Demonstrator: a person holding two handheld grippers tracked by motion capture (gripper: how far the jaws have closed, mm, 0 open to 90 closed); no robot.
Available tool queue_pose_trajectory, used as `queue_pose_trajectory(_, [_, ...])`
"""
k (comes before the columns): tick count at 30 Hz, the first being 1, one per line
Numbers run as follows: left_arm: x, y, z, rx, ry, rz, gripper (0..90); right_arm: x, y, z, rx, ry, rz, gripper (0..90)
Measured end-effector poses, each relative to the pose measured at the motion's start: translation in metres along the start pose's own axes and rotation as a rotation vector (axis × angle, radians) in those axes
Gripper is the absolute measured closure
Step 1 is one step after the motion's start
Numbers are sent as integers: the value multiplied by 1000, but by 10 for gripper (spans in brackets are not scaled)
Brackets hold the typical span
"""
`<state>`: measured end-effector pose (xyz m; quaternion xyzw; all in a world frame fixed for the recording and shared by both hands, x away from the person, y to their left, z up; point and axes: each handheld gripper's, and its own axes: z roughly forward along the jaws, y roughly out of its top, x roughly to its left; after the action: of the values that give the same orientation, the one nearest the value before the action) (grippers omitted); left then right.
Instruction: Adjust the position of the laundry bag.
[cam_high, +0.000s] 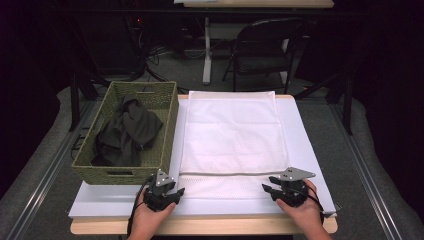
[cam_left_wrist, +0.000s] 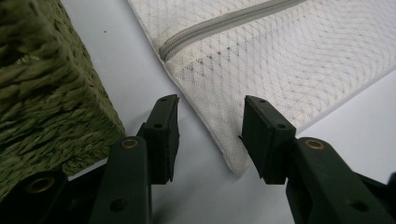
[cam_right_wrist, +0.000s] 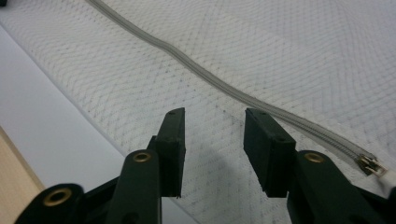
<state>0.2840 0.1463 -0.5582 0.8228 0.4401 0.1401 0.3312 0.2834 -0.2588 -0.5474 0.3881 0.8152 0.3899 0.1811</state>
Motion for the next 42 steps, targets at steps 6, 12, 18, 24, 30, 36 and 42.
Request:
queue_pose_trajectory(6, [-1, 1, 1, 0, 9, 12, 600, -3, 0, -1, 2, -11, 20, 642])
queue_pose_trajectory(12, [-5, 2, 2, 4, 7, 33, 697, -3, 3, -4, -1, -24, 15, 680])
queue_pose_trajectory(18, [-6, 3, 3, 0, -2, 40, 782, -4, 4, -5, 1, -22, 17, 708])
queue_pose_trajectory(24, [-5, 5, 4, 1, -22, 32, 886, -9, 6, -8, 3, -26, 44, 750])
queue_pose_trajectory(30, [-5, 6, 3, -6, -37, 28, 900, -25, 4, -15, -6, -69, 78, 787])
queue_pose_trajectory(36, [-3, 7, -1, -6, -43, 31, 900, -40, -1, -22, -6, -116, 144, 762])
queue_pose_trajectory(42, [-3, 8, -3, -18, -47, 26, 900, -57, -9, -28, -17, -152, 205, 682])
